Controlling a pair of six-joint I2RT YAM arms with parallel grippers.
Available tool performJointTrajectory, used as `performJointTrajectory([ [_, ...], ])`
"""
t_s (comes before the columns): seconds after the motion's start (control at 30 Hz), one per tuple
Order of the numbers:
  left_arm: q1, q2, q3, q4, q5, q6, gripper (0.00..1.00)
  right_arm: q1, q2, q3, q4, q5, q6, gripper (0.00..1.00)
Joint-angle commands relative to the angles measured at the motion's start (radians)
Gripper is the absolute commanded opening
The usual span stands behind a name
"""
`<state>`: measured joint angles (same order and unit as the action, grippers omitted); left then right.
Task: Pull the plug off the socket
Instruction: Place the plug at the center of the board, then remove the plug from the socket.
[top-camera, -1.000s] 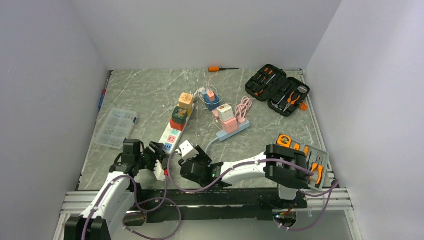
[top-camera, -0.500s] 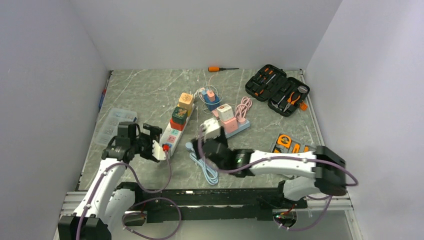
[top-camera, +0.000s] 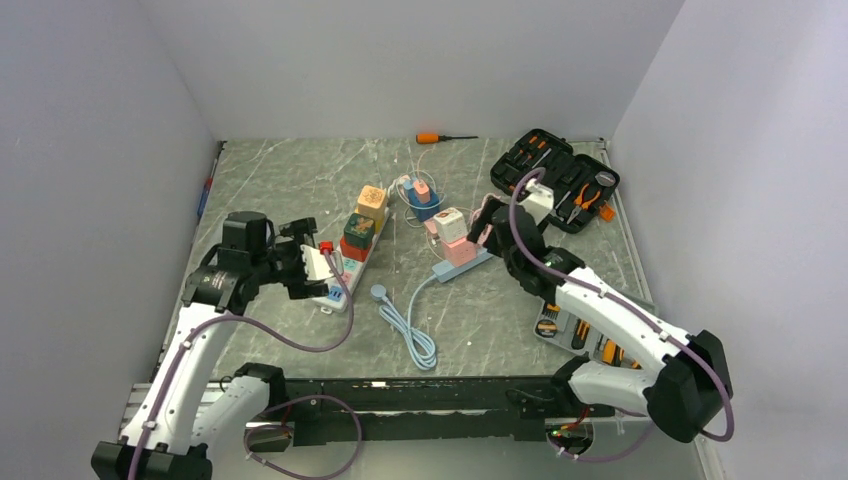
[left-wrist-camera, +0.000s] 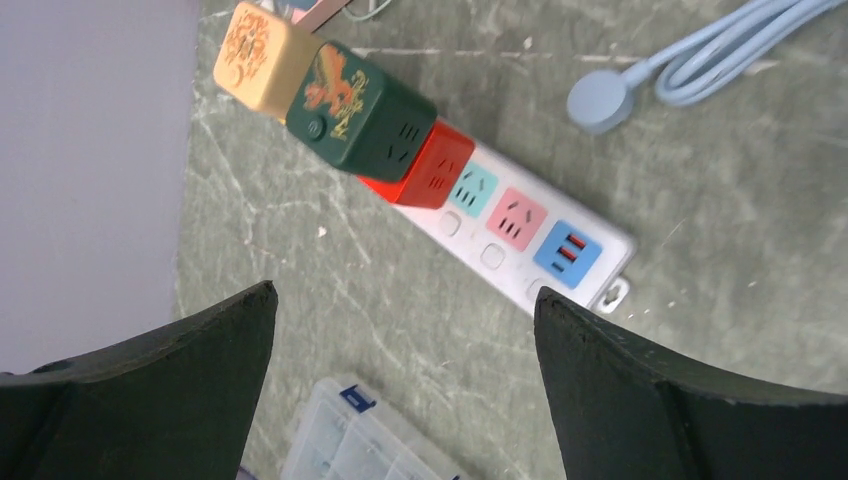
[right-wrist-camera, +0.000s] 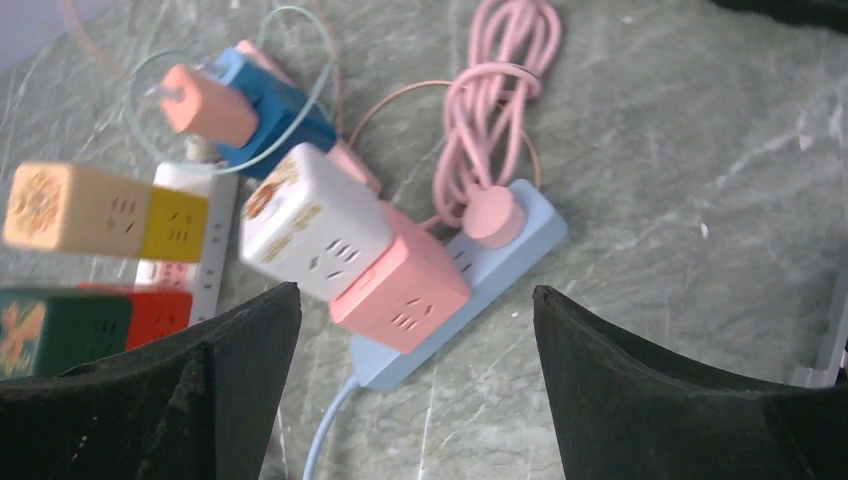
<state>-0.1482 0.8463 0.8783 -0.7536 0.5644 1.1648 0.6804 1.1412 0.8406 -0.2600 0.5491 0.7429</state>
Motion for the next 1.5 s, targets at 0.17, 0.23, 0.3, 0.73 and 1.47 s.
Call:
performJointTrajectory([
  [0.17, -0.189, 0.085, 0.094, 0.036, -0.106, -0.255, 0.99, -0.168, 0.011, -0.079, 0.008, -0.221, 0.178, 0.87],
  [0.23, -0.203, 0.146, 0.164, 0.028, -0.094, -0.323, 0.99, -0.158, -0.004, -0.110, 0.062, -0.254, 0.178, 0.89],
  [0.3, -0.215, 0.207, 0.231, 0.031, -0.100, -0.397, 0.99, -0.125, -0.006, -0.130, 0.094, -0.259, 0.185, 0.90],
  [0.73, -0.273, 0.277, 0.304, 0.044, -0.216, -0.461, 0.99, 0.118, 0.179, -0.159, 0.223, -0.073, 0.395, 0.88],
  [1.47, -0.274, 0.210, 0.335, 0.006, -0.228, -0.423, 0.99, 0.119, 0.549, 0.062, 0.174, -0.027, 0.511, 0.81],
])
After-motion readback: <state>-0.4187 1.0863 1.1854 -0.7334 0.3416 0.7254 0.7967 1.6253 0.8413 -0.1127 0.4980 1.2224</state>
